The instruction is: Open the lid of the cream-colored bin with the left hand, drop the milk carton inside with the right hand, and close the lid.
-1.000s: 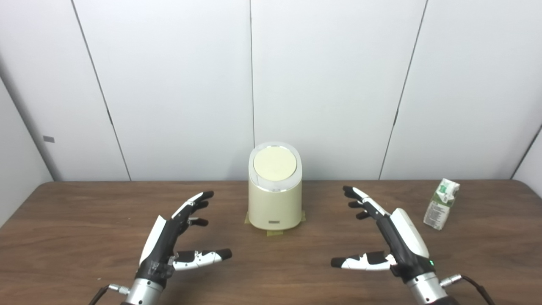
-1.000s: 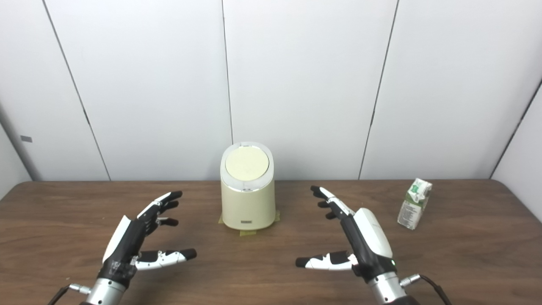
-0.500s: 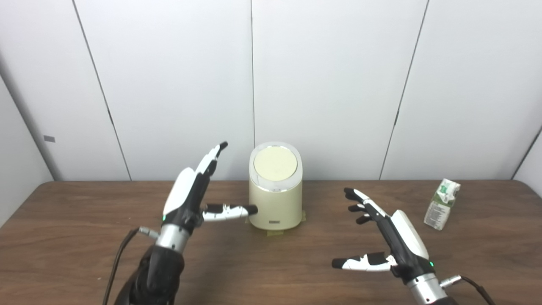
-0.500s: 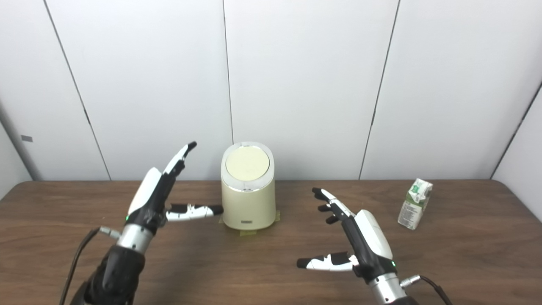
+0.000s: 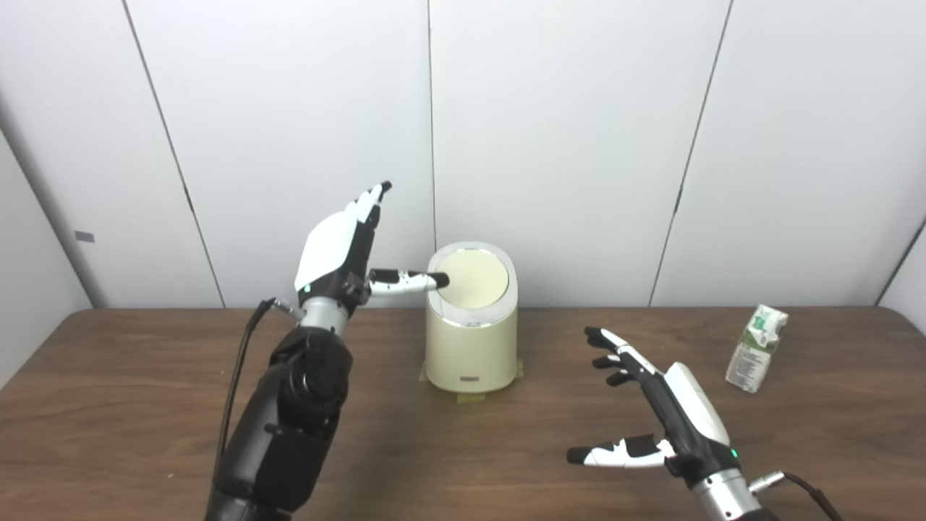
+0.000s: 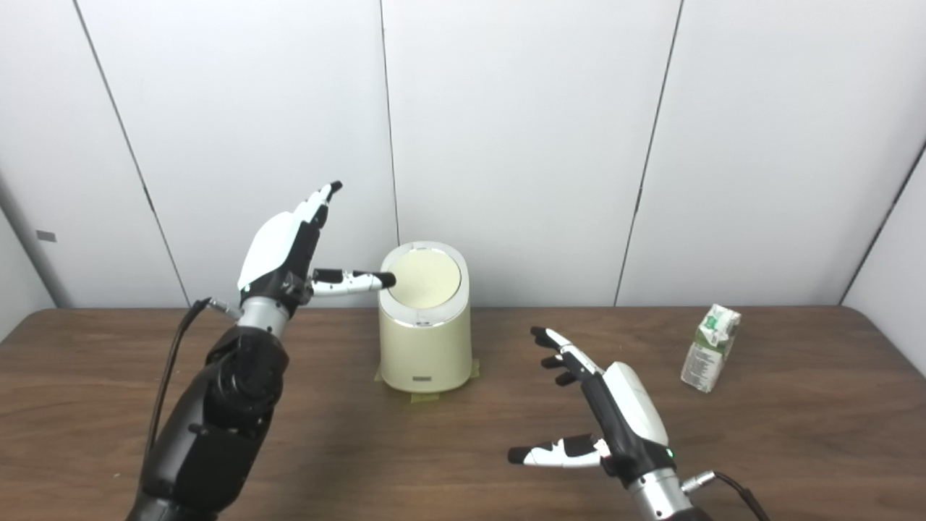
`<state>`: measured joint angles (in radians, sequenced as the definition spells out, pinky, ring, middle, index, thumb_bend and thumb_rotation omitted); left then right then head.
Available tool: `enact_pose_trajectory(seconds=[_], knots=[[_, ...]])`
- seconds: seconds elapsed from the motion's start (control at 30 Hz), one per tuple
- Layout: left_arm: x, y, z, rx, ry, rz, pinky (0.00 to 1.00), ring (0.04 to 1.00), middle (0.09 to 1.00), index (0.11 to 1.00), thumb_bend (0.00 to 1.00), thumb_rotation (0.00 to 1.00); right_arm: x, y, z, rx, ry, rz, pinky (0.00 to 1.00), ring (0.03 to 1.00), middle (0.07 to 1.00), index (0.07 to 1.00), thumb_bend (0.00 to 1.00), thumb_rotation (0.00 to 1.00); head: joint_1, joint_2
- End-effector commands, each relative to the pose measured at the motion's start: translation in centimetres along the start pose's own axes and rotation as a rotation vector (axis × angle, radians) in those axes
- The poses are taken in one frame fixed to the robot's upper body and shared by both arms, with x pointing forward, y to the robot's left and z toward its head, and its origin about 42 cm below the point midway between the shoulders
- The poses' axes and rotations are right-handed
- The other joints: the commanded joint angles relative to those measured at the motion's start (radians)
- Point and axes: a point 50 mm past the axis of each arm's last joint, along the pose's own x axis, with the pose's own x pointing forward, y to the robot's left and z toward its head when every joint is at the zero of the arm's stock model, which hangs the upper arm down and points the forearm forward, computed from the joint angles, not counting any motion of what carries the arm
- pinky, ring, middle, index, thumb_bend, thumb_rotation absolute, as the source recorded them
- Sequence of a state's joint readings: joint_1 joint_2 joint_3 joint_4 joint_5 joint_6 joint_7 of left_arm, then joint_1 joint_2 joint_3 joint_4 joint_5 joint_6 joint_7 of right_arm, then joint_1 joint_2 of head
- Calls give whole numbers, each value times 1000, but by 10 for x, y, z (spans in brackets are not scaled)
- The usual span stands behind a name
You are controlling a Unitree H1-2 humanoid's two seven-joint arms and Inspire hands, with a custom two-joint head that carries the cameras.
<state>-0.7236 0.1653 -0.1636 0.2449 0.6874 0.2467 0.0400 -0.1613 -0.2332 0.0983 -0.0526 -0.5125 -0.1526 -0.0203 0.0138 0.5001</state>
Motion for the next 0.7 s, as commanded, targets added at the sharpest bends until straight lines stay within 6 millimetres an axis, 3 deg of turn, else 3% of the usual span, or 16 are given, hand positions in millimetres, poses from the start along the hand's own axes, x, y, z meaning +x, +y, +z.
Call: enact_pose_trajectory(seconds=[0.0,0.17,0.27,0.67], knots=[[25,22,29,51,-67,82,931,1000,1000,1000,1000,391,16,-14,13,-13,-71,-28,625,727,840,874,890,224,0,1],[40,14,36,120,-57,88,897,1000,1000,1000,1000,394,16,-10,16,-9,-68,-19,582,712,833,870,877,203,-10,2],[45,10,38,127,-54,82,933,1000,1000,1000,1000,389,16,-9,20,-9,-65,-23,578,715,834,871,872,202,-13,3],[52,-4,43,159,-65,46,901,1000,1000,1000,1000,401,16,-6,28,-47,-55,-32,571,712,831,880,880,191,-21,11]])
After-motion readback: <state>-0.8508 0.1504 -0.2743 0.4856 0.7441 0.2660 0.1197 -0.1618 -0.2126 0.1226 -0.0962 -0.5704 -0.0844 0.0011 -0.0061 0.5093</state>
